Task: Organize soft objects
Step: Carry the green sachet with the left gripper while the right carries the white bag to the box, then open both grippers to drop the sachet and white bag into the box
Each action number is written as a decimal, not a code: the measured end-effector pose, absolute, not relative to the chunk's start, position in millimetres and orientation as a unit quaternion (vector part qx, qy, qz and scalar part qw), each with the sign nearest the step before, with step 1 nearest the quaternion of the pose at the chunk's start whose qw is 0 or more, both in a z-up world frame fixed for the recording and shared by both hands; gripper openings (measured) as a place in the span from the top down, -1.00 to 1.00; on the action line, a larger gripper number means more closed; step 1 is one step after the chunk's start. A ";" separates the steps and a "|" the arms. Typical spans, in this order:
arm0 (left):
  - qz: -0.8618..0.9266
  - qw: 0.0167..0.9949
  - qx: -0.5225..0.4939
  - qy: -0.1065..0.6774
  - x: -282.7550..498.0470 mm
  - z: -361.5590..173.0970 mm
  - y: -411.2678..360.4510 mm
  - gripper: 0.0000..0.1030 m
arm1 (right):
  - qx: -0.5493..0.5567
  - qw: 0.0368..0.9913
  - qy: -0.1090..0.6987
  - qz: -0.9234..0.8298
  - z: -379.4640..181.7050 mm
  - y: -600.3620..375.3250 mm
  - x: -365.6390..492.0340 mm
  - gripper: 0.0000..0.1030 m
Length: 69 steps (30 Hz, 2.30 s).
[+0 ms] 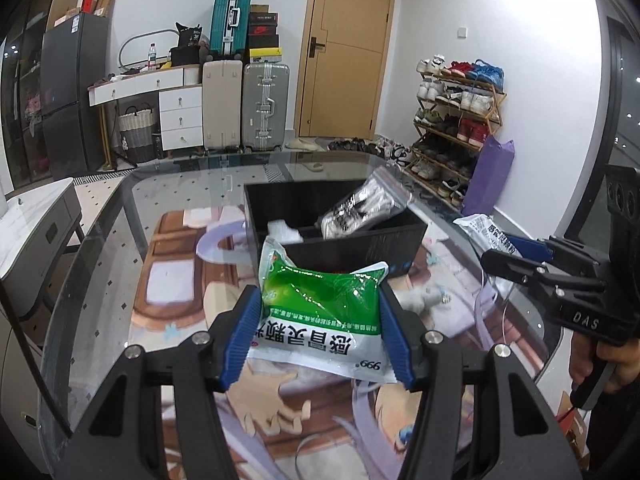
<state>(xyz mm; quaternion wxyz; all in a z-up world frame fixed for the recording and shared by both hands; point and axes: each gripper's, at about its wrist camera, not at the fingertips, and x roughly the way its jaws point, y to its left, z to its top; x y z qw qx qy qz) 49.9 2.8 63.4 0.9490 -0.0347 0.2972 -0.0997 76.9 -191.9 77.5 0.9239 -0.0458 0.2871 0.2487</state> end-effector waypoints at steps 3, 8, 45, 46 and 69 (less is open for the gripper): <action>-0.100 0.951 -0.040 0.291 58.1 69.5 2.5 -0.11 | -0.047 0.926 0.280 0.249 81.6 -186.5 82.2 0.17; -0.095 0.954 -0.039 0.283 71.6 76.6 3.4 -0.11 | -0.042 0.929 0.269 0.250 88.9 -178.3 92.1 0.17; -0.067 0.954 -0.027 0.292 163.7 63.4 -0.4 -0.11 | -0.033 0.925 0.275 0.261 85.0 -136.3 199.6 0.17; -0.067 0.953 -0.028 0.295 165.6 62.0 -0.4 -0.11 | -0.034 0.925 0.276 0.260 83.6 -134.4 202.5 0.17; -0.081 0.946 -0.021 0.312 180.3 51.7 -10.9 -0.17 | -0.040 0.918 0.302 0.253 55.6 -139.0 228.9 -0.14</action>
